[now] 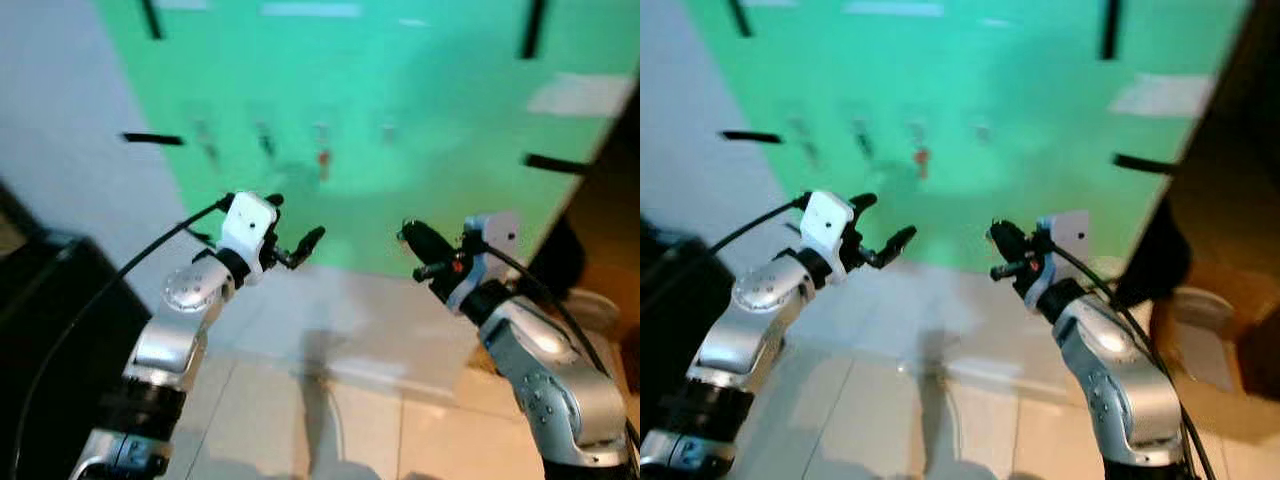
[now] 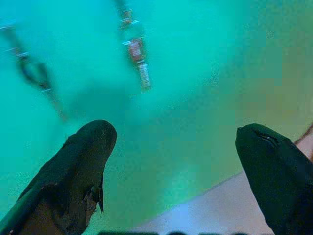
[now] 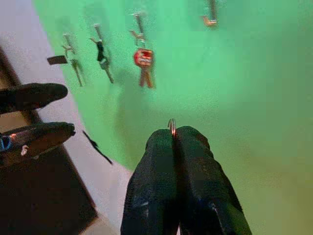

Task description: Hang keys on a hook

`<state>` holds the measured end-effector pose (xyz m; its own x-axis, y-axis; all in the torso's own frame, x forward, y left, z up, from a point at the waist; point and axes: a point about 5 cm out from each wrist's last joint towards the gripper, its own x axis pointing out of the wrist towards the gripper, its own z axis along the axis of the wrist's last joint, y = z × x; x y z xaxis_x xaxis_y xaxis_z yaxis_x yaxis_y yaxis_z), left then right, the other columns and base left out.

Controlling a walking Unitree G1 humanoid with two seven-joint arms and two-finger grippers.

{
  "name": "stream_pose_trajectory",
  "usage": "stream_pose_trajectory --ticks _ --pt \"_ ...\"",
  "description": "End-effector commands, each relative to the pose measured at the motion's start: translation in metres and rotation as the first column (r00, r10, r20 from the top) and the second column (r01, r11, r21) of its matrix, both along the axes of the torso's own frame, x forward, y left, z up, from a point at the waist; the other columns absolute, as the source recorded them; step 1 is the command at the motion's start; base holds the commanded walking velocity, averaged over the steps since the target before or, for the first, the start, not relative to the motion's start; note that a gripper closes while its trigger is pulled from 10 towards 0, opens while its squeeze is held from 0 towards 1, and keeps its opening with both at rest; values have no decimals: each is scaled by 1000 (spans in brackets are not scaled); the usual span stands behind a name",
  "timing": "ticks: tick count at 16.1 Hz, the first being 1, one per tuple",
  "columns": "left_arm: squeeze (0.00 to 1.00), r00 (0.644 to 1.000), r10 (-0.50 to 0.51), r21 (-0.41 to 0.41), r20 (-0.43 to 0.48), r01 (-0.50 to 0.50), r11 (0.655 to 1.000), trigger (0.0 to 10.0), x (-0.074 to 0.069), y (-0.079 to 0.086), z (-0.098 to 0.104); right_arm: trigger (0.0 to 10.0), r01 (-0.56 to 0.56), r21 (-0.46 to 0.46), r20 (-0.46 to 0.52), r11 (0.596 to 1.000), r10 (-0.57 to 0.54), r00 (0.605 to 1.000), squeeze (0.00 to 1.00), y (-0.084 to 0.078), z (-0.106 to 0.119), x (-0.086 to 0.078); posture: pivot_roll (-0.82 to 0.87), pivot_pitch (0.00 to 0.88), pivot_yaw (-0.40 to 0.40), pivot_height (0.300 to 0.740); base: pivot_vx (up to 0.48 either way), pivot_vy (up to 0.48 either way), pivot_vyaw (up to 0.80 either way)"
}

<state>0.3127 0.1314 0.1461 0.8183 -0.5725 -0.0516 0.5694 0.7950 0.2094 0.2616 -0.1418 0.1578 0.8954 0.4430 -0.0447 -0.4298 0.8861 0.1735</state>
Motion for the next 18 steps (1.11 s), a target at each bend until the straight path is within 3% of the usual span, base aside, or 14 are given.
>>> stream_pose_trajectory --ticks 1,6,18 --pt "0 1000 12 4 12 -12 1000 10000 1 4 3 10000 -4 0 4 1000 4 1000 0 -1 1 2 -177 0 101 740 300 0 0" --pt "0 1000 -26 49 7 25 998 10000 -2 2 -1 10000 -2 -27 2 1000 2 1000 0 -10 -3 -2 -167 0 105 740 107 0 0" --pt "0 1000 -26 38 4 26 999 10000 -1 -2 -5 10000 -43 -32 16 999 44 999 0 -13 1 4 -182 0 81 740 0 0 0"
